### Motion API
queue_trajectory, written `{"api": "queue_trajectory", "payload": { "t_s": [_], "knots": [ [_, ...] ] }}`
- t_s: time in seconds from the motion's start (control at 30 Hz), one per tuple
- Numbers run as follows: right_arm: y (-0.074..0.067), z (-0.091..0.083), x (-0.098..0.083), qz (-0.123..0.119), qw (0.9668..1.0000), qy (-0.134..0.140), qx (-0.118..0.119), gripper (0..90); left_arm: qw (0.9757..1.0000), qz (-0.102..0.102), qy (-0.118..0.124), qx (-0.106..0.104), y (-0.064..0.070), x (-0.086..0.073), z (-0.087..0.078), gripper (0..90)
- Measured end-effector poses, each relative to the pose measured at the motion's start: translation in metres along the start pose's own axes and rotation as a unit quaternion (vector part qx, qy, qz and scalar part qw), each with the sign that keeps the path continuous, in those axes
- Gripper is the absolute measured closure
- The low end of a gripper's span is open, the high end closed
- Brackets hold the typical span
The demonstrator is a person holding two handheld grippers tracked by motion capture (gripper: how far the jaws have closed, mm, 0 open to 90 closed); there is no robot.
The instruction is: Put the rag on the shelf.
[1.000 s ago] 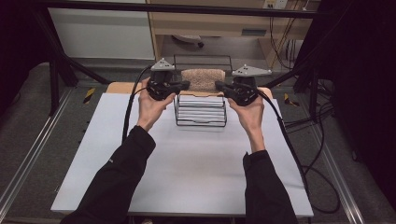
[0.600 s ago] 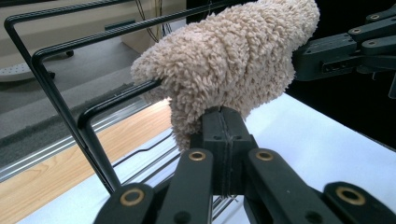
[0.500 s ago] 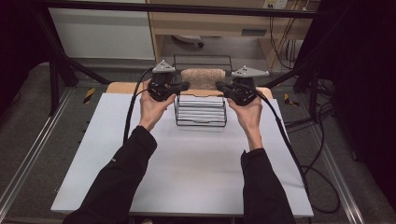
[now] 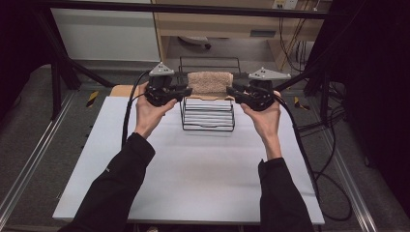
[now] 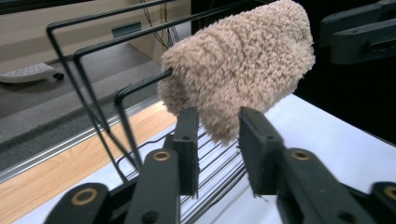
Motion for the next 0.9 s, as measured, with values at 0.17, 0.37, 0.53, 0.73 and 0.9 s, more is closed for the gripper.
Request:
{"api": "queue_trajectory", "payload": {
  "t_s": [0.17, 0.37, 0.53, 0.73, 0.9],
  "knots": [
    [-0.003, -0.009, -0.002, 0.005, 1.0, -0.004, 0.001, 49.3, 0.9999, -0.002, -0.01, 0.004, -0.001, -0.013, -0.01, 54.5],
    [0.0, -0.018, -0.013, 0.017, 0.9997, -0.015, -0.005, 31.8, 0.9999, -0.006, -0.013, 0.01, -0.001, -0.035, -0.023, 39.9],
    [0.001, -0.022, -0.024, 0.024, 0.9995, -0.022, 0.004, 16.8, 0.9995, -0.011, -0.026, 0.01, -0.001, -0.054, -0.031, 30.6],
    [0.007, -0.026, -0.047, 0.028, 0.9989, -0.038, 0.007, 8.9, 0.9989, -0.013, -0.045, 0.002, 0.0, -0.08, -0.04, 23.4],
    [0.012, -0.032, -0.069, 0.036, 0.998, -0.05, 0.012, 5.8, 0.9986, -0.025, -0.047, -0.004, 0.003, -0.104, -0.046, 20.5]
  ]
}}
Point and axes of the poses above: each handheld gripper's, and its own axes: z roughly forward along the jaws, x roughly out of its top, y roughly to its right, the point moved 9 cm from there along z, roughly forward along the jaws, and after that the axes turned 8 degrees about z, right-handed, at the moved point
